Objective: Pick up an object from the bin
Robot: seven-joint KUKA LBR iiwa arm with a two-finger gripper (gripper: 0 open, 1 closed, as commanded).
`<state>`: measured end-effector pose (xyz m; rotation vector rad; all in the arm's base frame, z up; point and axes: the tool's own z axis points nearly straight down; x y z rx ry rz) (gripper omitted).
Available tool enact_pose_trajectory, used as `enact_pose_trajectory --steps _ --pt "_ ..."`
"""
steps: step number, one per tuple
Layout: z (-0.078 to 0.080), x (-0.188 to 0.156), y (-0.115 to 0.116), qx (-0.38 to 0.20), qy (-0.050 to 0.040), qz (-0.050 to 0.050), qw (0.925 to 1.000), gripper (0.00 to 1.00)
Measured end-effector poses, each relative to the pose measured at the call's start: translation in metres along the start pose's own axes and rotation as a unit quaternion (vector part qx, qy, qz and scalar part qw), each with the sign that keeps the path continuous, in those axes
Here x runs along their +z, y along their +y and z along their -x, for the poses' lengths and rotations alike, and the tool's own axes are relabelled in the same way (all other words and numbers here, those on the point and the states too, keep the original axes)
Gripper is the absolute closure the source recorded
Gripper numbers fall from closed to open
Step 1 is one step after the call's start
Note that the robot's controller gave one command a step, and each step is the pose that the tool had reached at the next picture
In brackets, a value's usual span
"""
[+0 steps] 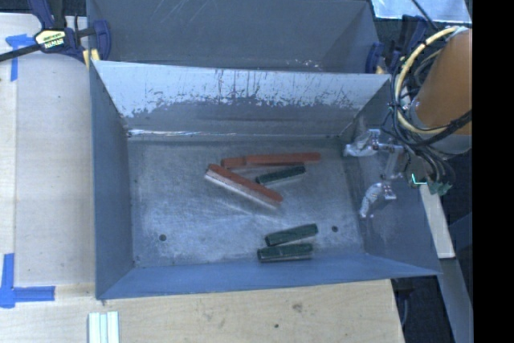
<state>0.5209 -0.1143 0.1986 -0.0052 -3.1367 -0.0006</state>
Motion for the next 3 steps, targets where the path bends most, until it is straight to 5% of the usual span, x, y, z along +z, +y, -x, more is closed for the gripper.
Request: enact_pose_trajectory --steps 1,2,3 --pt "0.002 -0.004 0.000 -0.001 -0.0042 -0.001 1.0000 0.00" --pt "0.037 0.031 0.007 -0.028 -0.0098 -0.002 0.9996 0.00" --pt "0.046 0.120 0.079 -0.018 -0.0202 -0.002 0.9996 1.00"
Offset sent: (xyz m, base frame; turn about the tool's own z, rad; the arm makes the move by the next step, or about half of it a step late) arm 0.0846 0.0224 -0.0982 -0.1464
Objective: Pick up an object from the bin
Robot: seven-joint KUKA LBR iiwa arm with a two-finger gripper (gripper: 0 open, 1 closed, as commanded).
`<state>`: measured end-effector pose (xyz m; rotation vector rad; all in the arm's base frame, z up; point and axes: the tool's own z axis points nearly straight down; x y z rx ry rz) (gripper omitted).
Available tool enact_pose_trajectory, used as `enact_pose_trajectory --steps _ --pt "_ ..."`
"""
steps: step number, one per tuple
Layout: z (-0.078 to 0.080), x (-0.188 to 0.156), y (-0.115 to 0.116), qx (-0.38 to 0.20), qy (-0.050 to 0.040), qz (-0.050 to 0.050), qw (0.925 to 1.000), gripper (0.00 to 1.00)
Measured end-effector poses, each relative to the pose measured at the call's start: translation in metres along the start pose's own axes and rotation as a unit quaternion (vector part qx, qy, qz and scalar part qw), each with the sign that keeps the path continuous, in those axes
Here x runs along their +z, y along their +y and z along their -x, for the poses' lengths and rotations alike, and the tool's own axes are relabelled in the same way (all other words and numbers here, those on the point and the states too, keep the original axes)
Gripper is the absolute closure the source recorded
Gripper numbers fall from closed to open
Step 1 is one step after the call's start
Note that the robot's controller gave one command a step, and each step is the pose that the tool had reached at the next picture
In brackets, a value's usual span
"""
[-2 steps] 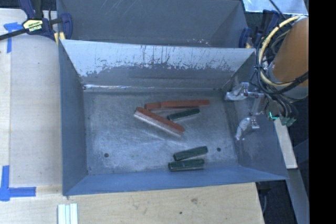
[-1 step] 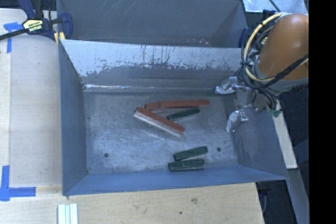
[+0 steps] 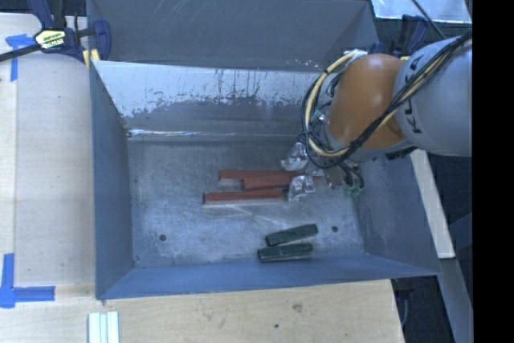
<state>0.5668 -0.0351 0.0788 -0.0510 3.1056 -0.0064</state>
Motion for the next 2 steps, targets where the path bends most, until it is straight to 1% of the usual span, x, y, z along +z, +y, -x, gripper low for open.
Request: enact_pose_trajectory --steps 1,2 --pt "0.000 0.000 0.000 0.000 0.0000 0.000 1.0000 1.00" --pt "0.028 -0.118 -0.028 -0.224 0.0151 0.006 0.9744 1.00"
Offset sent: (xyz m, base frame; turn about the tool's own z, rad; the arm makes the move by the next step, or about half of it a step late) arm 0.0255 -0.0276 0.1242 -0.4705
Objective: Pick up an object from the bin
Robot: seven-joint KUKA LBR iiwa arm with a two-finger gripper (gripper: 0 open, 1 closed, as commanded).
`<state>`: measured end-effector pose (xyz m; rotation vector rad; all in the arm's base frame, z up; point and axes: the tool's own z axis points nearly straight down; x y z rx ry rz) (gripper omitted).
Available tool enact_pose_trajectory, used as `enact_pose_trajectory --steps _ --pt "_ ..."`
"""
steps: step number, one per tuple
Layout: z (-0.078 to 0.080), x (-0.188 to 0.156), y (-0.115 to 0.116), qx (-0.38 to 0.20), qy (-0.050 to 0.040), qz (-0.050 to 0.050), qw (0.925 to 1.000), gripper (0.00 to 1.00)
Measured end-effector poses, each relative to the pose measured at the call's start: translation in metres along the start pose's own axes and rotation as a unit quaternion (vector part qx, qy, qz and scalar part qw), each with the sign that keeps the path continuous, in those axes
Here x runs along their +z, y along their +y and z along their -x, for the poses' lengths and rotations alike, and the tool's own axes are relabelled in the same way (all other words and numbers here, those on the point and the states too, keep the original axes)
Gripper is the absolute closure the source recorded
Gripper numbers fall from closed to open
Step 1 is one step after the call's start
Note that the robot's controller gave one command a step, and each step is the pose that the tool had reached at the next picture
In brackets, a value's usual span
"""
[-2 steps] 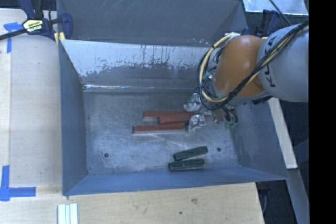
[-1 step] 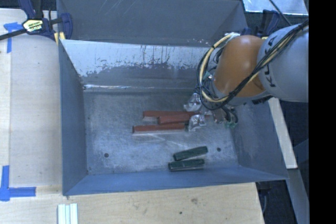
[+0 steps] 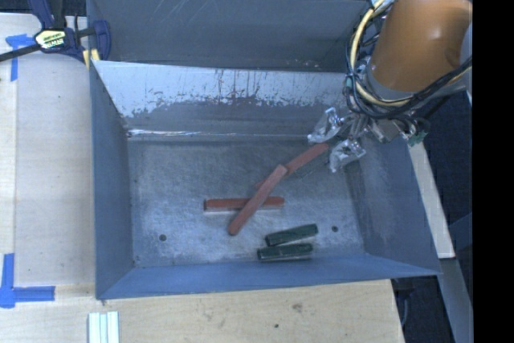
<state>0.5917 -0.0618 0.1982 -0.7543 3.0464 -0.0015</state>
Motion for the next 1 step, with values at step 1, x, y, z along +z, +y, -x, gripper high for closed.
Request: enact_pose_trajectory --steps 1 --pt "0.0010 -0.0059 -0.0023 -0.008 -0.0012 -0.001 1.0000 1.00"
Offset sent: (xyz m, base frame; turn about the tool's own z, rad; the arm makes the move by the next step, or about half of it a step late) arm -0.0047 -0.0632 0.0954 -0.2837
